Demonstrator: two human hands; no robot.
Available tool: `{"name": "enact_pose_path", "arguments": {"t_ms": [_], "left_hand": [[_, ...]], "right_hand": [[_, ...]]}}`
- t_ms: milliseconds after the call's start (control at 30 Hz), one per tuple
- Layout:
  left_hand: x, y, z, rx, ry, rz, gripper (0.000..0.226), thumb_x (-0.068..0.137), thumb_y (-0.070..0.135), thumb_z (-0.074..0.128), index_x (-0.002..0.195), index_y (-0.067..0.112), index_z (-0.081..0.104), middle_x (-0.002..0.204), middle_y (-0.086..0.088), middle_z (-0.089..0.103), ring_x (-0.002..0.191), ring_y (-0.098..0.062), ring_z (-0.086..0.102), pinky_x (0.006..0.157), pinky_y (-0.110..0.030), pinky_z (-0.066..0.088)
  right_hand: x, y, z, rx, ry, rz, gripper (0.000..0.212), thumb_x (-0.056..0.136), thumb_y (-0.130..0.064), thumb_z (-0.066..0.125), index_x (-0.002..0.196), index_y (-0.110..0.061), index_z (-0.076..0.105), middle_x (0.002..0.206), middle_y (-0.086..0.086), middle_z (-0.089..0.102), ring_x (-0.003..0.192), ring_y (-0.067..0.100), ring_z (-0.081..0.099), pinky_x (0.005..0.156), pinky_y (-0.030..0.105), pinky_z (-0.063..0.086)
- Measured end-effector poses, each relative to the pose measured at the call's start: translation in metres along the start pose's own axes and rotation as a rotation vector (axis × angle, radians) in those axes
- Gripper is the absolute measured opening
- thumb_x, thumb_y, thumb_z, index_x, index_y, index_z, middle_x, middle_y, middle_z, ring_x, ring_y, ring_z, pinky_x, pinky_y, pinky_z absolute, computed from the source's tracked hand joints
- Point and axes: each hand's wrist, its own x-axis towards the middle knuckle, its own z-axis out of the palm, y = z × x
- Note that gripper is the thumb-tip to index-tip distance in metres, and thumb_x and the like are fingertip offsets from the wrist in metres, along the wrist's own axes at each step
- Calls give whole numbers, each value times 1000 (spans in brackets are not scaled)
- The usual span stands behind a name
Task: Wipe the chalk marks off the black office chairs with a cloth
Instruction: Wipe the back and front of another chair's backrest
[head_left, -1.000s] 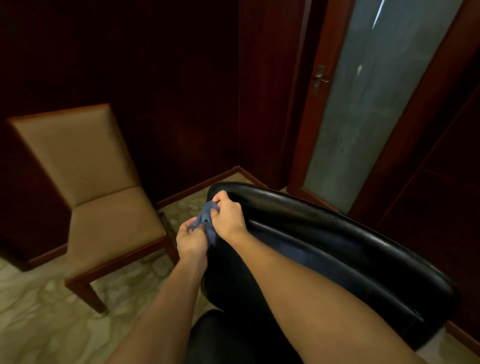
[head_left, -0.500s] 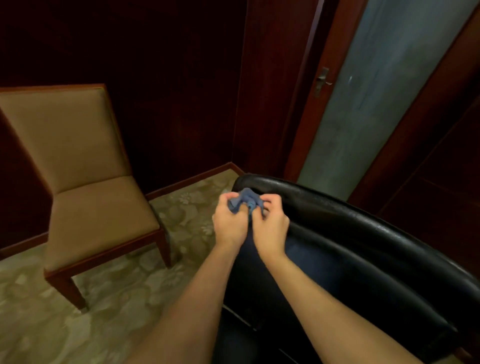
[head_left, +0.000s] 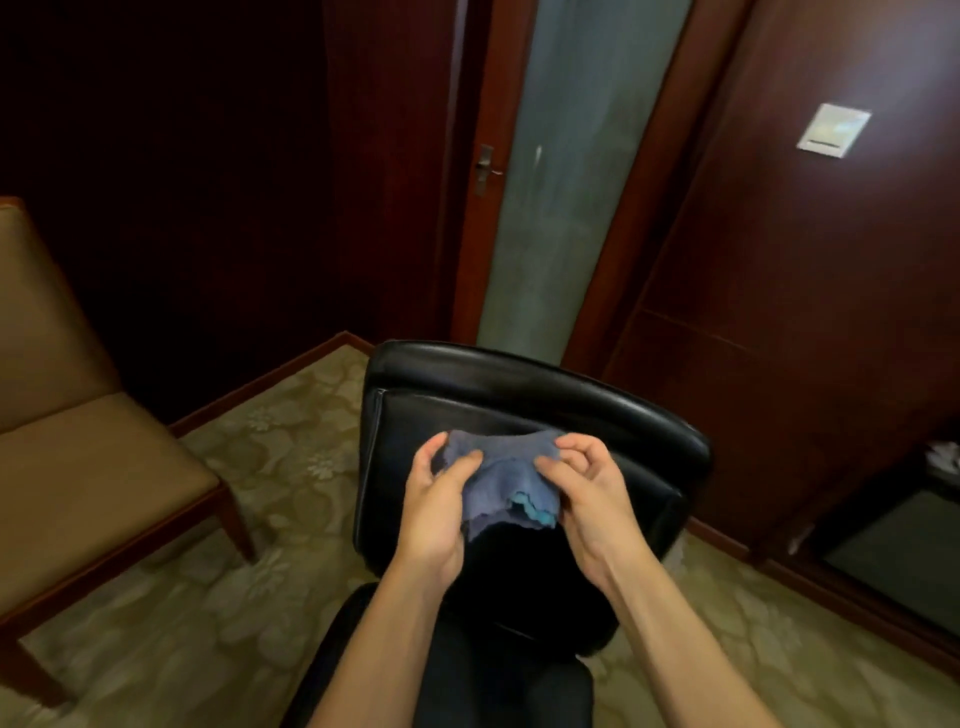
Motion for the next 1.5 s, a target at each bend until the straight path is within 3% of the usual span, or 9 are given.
{"name": "enact_pose_path", "arguments": {"t_ms": [200, 333, 467, 533, 667, 800, 1067, 1300, 1500], "left_hand": [[-95, -42, 8, -215, -215, -491, 49, 101, 32, 50, 117, -12, 63, 108, -31, 70, 89, -33, 73, 87, -39, 51], [-145, -85, 10, 63, -96, -291, 55, 83, 27, 76, 129, 3, 58, 119, -25, 65, 98, -32, 67, 83, -40, 53], [-193, -129, 6, 308, -57, -148, 51, 94, 8, 65, 137, 30, 49, 118, -4, 63, 100, -23, 66, 71, -33, 54], [-213, -149, 9, 301, -107, -183, 54, 96, -2, 57, 139, 30, 47, 123, -10, 62, 106, -25, 65, 74, -36, 54], [-241, -182, 17, 336, -130, -269, 43, 95, 3, 60, 136, 12, 53, 116, -18, 66, 106, -32, 66, 91, -44, 53], [-272, -193, 33, 316, -145, -488, 28, 98, 13, 57, 120, -3, 65, 113, -27, 69, 109, -42, 65, 82, -43, 53], [-295, -216, 52, 509, -222, -224, 13, 97, 13, 60, 105, 7, 69, 110, -23, 70, 97, -29, 70, 89, -43, 55], [-304, -226, 56, 353, -543, -863, 46, 97, 34, 52, 117, -4, 68, 114, -25, 70, 105, -34, 69, 100, -43, 49], [-315, -257, 41, 500, -685, -597, 45, 92, 7, 63, 133, 24, 55, 110, -6, 76, 103, -25, 72, 90, -40, 53]], "right_hand": [[-87, -16, -62, 0, -48, 37, 50, 93, 7, 56, 131, -27, 53, 105, 12, 75, 100, 24, 72, 82, 33, 60], [-145, -13, -108, -17, 54, 132, 45, 85, -6, 71, 127, -15, 58, 95, 15, 75, 91, 25, 73, 75, 30, 60], [-206, 15, -154, 261, 108, 580, 31, 77, -6, 70, 100, 14, 65, 82, 26, 72, 74, 28, 74, 63, 28, 60], [-236, 23, -177, 220, 87, 680, 16, 87, -3, 60, 77, 9, 66, 62, 19, 67, 53, 17, 68, 52, 22, 52], [-273, 23, -218, 170, 187, 479, 16, 87, -4, 67, 101, 3, 64, 95, 24, 73, 82, 29, 71, 68, 33, 57], [-300, 11, -248, 117, 254, 282, 14, 94, -8, 62, 104, 2, 61, 94, 22, 73, 81, 26, 72, 66, 29, 58], [-345, 19, -251, 185, 423, 209, 21, 88, -12, 69, 94, 6, 60, 76, 12, 71, 67, 17, 68, 57, 23, 53], [-370, 22, -257, 146, 741, 25, 18, 86, -15, 74, 84, -5, 60, 73, 8, 65, 72, 19, 62, 64, 28, 51], [-407, 32, -254, 142, 1039, -1, 26, 93, -5, 63, 116, -11, 53, 95, 16, 75, 87, 25, 72, 73, 33, 58]]}}
